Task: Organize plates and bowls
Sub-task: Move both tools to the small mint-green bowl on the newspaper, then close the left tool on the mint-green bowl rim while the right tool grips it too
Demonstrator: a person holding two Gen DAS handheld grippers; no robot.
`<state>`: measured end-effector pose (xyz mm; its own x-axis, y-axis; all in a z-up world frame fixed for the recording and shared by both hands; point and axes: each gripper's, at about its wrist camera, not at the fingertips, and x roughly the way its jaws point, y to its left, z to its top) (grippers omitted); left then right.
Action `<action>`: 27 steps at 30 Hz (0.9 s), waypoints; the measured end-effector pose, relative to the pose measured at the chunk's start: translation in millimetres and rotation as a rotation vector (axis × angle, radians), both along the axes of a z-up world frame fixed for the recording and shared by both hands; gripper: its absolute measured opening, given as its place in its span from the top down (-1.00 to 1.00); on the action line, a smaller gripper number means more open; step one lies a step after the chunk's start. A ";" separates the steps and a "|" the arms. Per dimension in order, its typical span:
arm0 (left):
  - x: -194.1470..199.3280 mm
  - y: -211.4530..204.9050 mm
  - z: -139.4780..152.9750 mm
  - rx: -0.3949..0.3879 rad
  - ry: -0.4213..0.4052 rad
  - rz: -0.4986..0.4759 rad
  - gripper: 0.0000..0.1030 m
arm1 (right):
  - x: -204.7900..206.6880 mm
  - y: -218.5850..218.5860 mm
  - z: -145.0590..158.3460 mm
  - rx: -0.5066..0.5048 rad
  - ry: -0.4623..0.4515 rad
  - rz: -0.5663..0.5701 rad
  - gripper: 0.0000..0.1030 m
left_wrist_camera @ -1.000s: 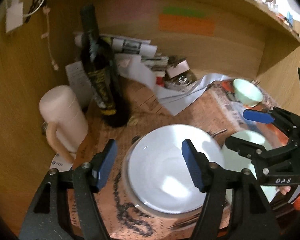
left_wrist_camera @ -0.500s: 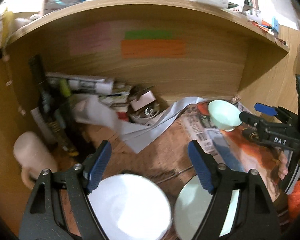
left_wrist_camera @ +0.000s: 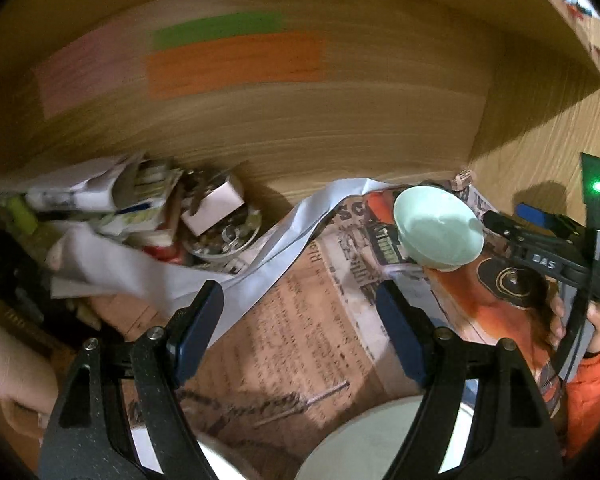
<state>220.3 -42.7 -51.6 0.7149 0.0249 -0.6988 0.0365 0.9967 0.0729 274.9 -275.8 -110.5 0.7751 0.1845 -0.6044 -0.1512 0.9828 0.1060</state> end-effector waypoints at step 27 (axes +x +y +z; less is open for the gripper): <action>83.0 -39.2 -55.8 -0.005 0.210 -0.103 0.09 | 26.4 2.7 -58.7 -0.028 0.230 0.079 0.62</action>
<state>303.2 -82.0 -107.4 0.5521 -0.0443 -0.8326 0.1515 0.9873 0.0479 301.3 -273.1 -169.2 0.5999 0.2198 -0.7693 -0.2032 0.9719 0.1192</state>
